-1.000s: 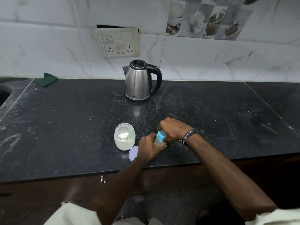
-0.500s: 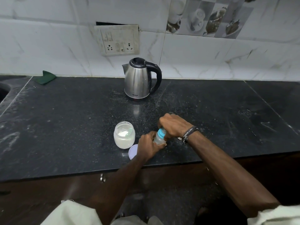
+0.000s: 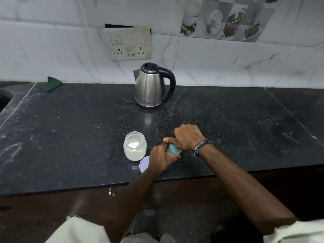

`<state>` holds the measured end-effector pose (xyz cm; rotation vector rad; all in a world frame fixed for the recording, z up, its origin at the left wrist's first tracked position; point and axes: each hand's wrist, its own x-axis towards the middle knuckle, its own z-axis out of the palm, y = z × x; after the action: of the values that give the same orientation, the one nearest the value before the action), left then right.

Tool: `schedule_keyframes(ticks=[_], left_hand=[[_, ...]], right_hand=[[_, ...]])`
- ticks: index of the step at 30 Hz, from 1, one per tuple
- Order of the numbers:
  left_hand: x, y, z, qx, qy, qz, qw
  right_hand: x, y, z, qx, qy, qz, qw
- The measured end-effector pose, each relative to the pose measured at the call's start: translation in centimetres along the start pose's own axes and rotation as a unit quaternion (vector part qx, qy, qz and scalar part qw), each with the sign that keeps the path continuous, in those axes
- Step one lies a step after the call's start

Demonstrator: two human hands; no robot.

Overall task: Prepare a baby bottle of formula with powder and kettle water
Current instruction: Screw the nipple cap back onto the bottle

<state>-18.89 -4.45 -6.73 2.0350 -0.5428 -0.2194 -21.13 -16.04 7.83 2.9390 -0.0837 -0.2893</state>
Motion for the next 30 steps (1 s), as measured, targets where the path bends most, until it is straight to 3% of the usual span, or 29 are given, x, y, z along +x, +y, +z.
schedule_keyframes(ticks=[3,7,13,17,20,25,30], left_hand=[[0.0,-0.1,0.1,0.003,0.003,0.004,1.0],[0.0,-0.2,0.2,-0.003,0.01,-0.001,1.0],[-0.1,-0.1,0.2,-0.006,0.016,0.004,1.0],[-0.1,-0.2,0.3,-0.008,0.013,0.01,1.0],[0.1,-0.2,0.3,0.008,0.01,0.006,1.0],[0.0,-0.3,0.3,-0.002,0.014,0.005,1.0],[-0.1,-0.2,0.2,-0.005,0.019,0.006,1.0]], right_hand=[[-0.1,0.5,-0.8,0.02,-0.055,0.02,0.998],[0.0,1.0,-1.8,0.004,-0.117,-0.035,0.992],[0.1,0.1,-1.0,-0.007,-0.056,-0.062,0.996],[0.2,0.1,0.0,0.006,-0.016,0.002,1.0],[0.0,0.5,0.2,0.025,-0.048,0.038,0.998],[0.1,0.8,-0.7,0.04,-0.091,-0.022,0.995],[0.0,0.4,-0.2,0.035,-0.032,-0.044,0.998]])
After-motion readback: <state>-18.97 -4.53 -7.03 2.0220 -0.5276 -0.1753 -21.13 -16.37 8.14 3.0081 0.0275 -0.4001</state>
